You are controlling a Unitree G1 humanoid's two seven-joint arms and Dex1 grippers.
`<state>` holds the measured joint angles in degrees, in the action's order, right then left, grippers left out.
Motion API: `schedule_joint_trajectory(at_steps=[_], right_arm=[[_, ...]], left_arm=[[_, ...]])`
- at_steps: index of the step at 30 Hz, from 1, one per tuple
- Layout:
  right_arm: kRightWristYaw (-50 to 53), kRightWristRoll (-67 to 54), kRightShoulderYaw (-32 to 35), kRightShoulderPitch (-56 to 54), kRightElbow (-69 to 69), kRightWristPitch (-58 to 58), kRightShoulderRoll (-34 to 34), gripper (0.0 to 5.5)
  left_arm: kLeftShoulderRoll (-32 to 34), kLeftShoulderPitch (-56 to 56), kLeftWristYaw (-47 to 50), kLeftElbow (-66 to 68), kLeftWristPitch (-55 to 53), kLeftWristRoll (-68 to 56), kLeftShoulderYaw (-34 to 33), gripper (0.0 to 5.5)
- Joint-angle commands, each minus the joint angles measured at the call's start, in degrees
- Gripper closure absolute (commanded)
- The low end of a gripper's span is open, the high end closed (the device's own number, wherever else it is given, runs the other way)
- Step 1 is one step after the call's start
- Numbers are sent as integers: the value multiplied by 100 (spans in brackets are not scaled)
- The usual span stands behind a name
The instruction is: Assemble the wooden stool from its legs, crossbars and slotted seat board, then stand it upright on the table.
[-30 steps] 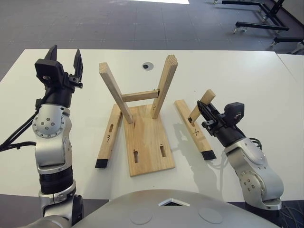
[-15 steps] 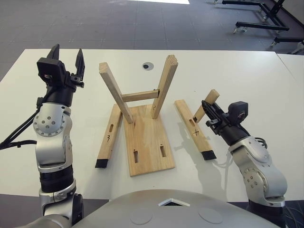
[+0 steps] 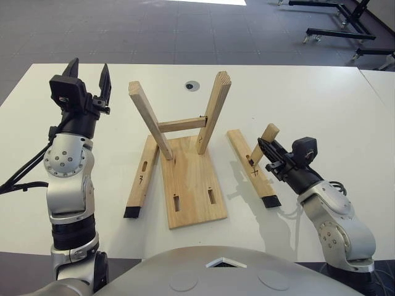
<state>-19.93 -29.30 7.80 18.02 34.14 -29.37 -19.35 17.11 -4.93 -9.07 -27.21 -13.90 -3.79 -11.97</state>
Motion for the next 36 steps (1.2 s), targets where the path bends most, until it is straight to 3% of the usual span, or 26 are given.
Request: schedule_joint_trajectory(at_steps=[1, 36], right_arm=[[18, 103, -69, 67, -23, -12, -25, 511], [64, 434, -392, 79, -115, 370, 67, 511]], left_arm=[[84, -112, -62, 60, -81, -7, 41, 271], [78, -353, -84, 379, 74, 42, 242, 271]])
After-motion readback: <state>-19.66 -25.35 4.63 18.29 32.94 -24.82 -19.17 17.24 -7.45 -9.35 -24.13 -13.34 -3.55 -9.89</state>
